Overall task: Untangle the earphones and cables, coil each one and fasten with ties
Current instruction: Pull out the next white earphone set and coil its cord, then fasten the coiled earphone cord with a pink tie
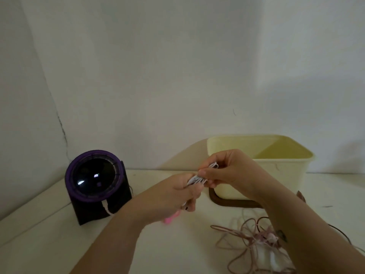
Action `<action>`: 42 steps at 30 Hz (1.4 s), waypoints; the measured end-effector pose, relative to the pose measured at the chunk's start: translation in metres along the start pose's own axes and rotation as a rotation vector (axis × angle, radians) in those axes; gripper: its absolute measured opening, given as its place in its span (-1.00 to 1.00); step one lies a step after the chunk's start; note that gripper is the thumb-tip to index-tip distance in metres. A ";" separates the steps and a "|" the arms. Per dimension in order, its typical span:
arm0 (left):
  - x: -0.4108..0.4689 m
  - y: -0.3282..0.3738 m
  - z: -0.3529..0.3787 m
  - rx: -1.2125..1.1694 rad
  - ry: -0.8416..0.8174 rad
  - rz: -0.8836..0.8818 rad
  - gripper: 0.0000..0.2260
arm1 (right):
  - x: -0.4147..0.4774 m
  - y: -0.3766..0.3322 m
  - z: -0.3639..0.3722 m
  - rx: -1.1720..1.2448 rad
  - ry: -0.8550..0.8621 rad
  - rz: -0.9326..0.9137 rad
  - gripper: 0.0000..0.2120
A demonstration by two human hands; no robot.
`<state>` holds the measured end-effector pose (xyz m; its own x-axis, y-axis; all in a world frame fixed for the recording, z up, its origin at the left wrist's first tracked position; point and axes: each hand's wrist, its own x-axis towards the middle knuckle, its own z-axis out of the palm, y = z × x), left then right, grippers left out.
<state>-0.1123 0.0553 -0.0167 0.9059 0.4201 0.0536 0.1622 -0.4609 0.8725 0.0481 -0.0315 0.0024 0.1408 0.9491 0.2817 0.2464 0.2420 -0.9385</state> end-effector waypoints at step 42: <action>-0.036 -0.122 0.012 -0.126 0.550 -0.077 -0.72 | 0.011 0.124 0.119 -0.715 0.356 0.066 -0.90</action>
<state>-0.1598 0.0871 -0.1306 0.5508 0.8096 0.2026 0.1415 -0.3298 0.9334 -0.0342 0.0328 -0.1343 0.4441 0.8067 0.3898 0.7650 -0.1149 -0.6337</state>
